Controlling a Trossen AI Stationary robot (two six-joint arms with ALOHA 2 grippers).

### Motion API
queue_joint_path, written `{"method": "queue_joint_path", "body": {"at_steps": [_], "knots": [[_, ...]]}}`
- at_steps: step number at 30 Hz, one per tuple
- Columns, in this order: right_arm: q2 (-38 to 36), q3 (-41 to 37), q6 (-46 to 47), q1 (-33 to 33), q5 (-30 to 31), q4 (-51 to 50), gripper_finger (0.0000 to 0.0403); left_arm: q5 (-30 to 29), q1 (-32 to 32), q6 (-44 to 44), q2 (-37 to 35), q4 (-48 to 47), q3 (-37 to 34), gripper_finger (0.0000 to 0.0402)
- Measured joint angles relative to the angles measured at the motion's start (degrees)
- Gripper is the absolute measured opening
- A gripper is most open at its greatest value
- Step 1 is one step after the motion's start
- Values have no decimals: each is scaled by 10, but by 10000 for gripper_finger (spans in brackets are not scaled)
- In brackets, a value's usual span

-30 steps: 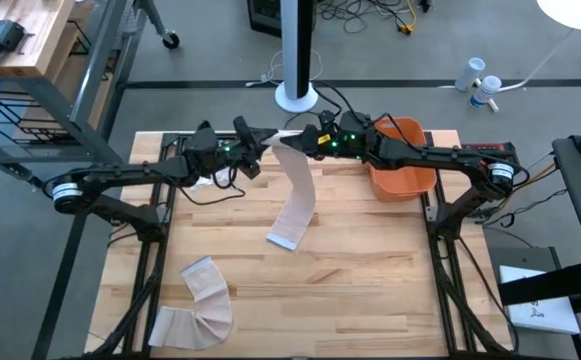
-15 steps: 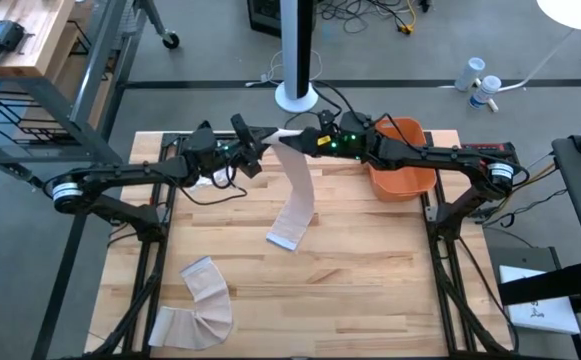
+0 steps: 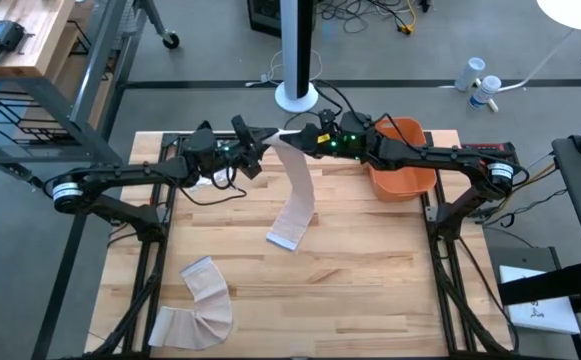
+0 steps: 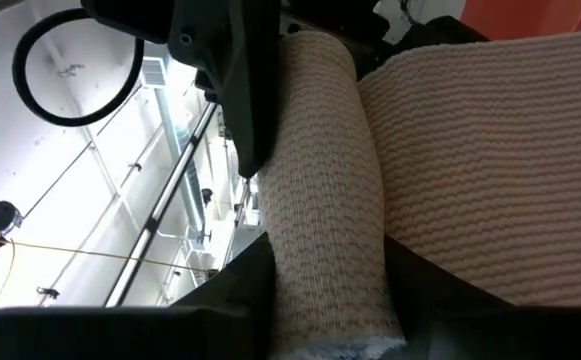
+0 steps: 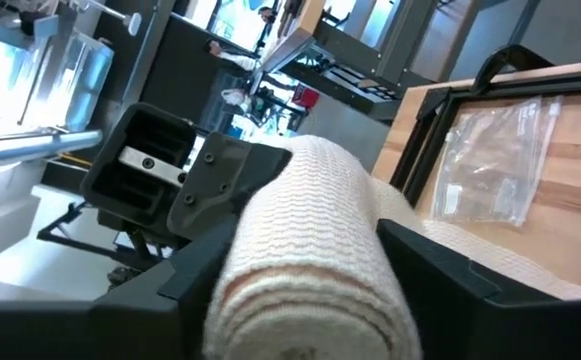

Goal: Roll bandage
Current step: Roll the center brown bandage

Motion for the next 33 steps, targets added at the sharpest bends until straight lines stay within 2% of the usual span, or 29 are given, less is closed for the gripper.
{"method": "queue_joint_path", "body": {"at_steps": [8,12,17,26,31,33], "knots": [[1,-1,-8,-1,3,-1,158,-13,3,22,27,30,2,114],[1,-1,-32,-1,2,-2,138,-15,3,8,34,32,2,133],[-1,-1,-109,0,-7,2,131,-16,3,-52,23,17,2,166],[-12,-2,-279,-15,-46,-2,128,-15,3,-162,-22,-108,12,219],[-19,-2,-393,-26,-58,1,121,21,13,-249,-28,-236,78,234],[-19,-1,-447,-30,-70,5,121,59,27,-284,-28,-302,117,236]]}}
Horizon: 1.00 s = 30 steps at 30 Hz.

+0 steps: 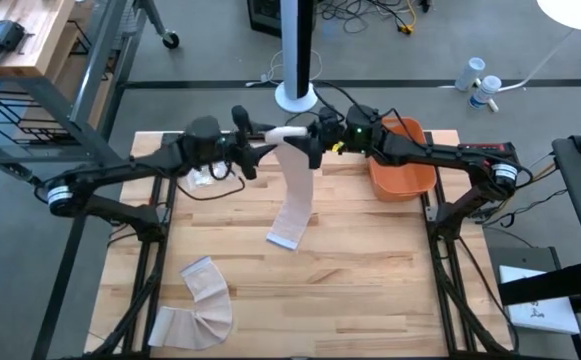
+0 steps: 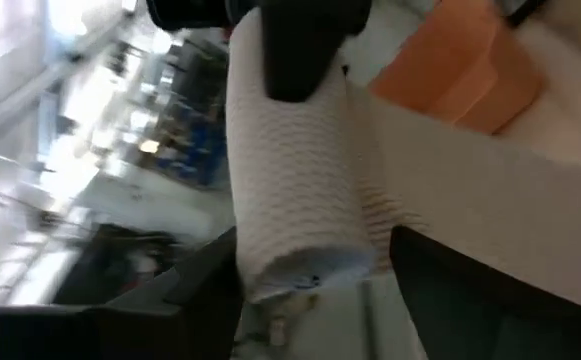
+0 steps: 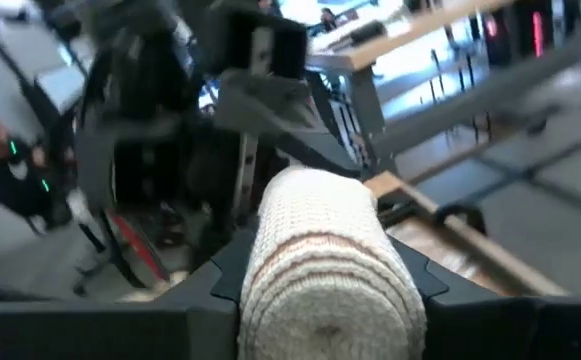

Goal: Roll bandage
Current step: Roll the center brown bandage

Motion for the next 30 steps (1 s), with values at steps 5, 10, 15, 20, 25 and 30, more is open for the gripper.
{"method": "queue_joint_path", "body": {"at_steps": [5,10,15,20,25,30], "knots": [[-3,1,-139,-1,-10,13,122,145,55,-100,4,-111,83,237],[-3,1,-250,-1,-4,39,123,224,93,-174,16,-149,137,238],[-2,1,-290,-1,-5,66,123,227,87,-172,32,-153,149,256],[-1,1,-276,-1,-5,67,123,227,83,-160,45,-112,143,272],[-1,1,-233,-1,-5,67,123,227,83,-160,51,-95,143,269],[-1,1,-212,-1,-5,67,123,227,83,-176,55,-94,146,226]]}}
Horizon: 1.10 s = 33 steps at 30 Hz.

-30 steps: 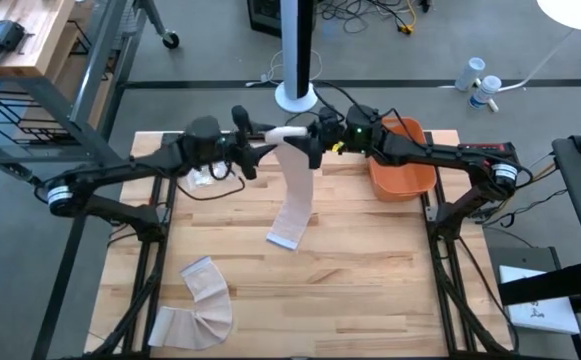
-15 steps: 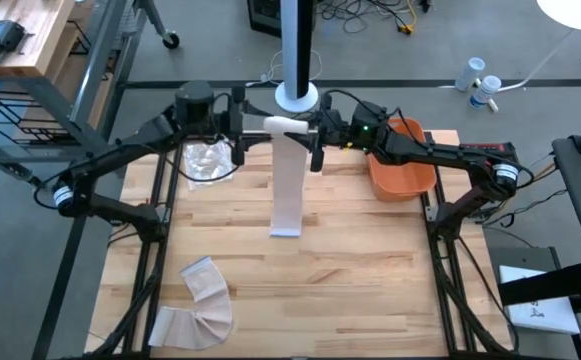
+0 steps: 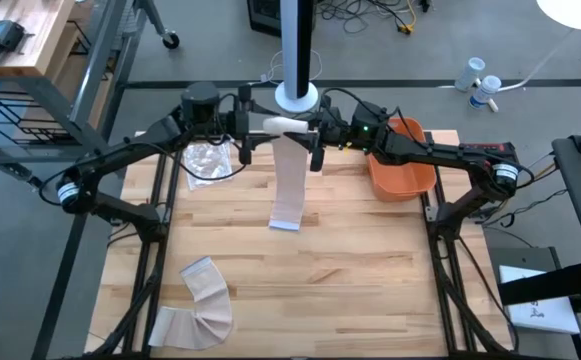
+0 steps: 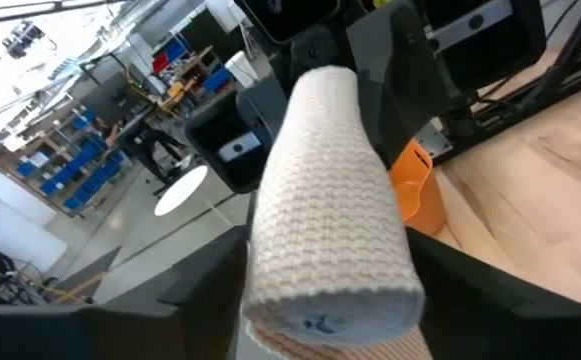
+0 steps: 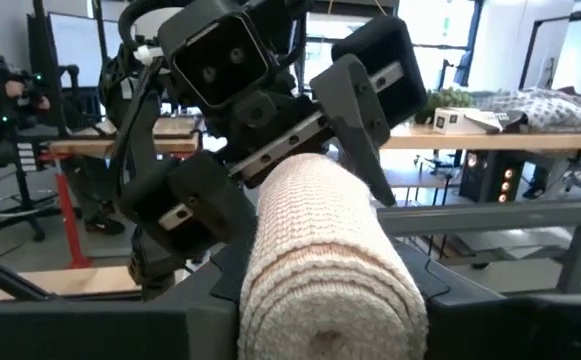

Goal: Roll bandage
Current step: Roll the center brown bandage

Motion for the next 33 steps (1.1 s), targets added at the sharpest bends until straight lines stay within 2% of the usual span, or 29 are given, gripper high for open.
{"method": "queue_joint_path", "body": {"at_steps": [7,11,16,22,28,33], "knots": [[1,0,0,-1,0,-3,124,12,0,-13,-1,-8,-1,111],[8,0,5,-2,-2,-4,124,31,1,-13,-1,-17,-1,84],[12,1,5,-2,-4,-16,127,34,1,-14,-1,-39,-1,105],[12,1,22,-3,-4,-17,134,40,0,-11,-3,-41,-1,153],[14,0,157,-5,2,-18,127,47,-2,61,-2,-25,-1,205],[14,0,260,-9,-6,-19,132,38,-3,111,4,-18,-1,222]]}}
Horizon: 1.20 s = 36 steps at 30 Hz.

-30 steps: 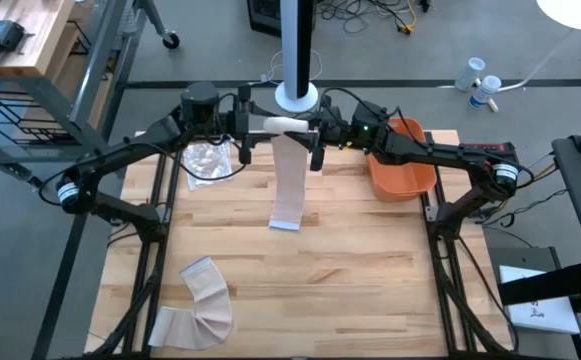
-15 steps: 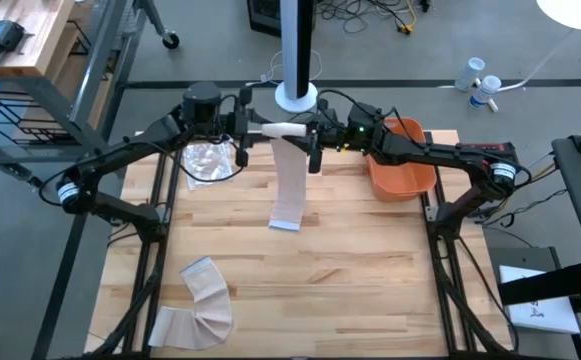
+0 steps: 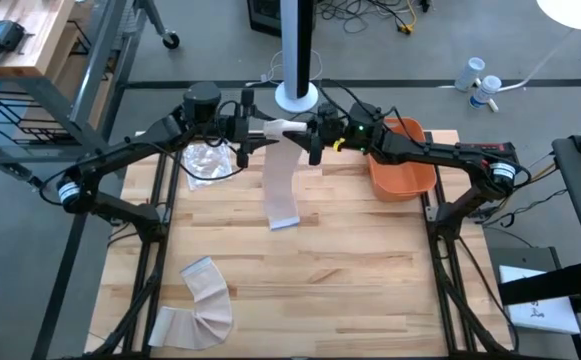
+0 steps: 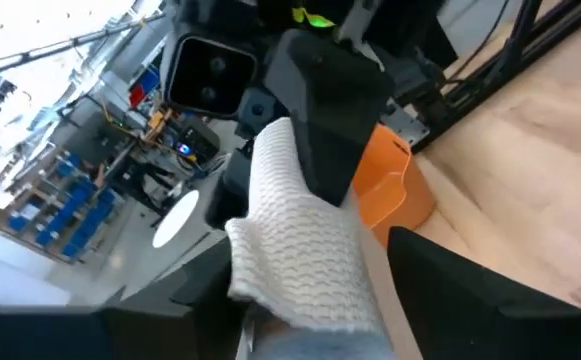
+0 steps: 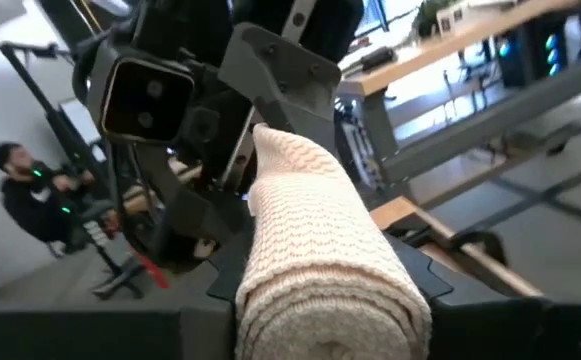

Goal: Roll bandage
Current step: Roll the center brown bandage

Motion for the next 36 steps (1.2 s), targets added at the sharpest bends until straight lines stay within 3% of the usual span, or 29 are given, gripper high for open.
{"method": "queue_joint_path", "body": {"at_steps": [8,11,19,25,36], "knots": [[0,0,57,-1,-36,0,128,-24,0,5,4,11,-1,214],[0,0,91,-1,-35,0,126,-58,-1,6,1,8,-2,213],[0,0,222,-13,-53,7,130,-92,-1,46,-27,1,-3,245],[-1,0,257,-13,-54,13,123,-89,-3,53,-29,4,-6,260],[-1,0,268,-12,-43,18,123,-54,-6,50,-25,3,-9,209]]}}
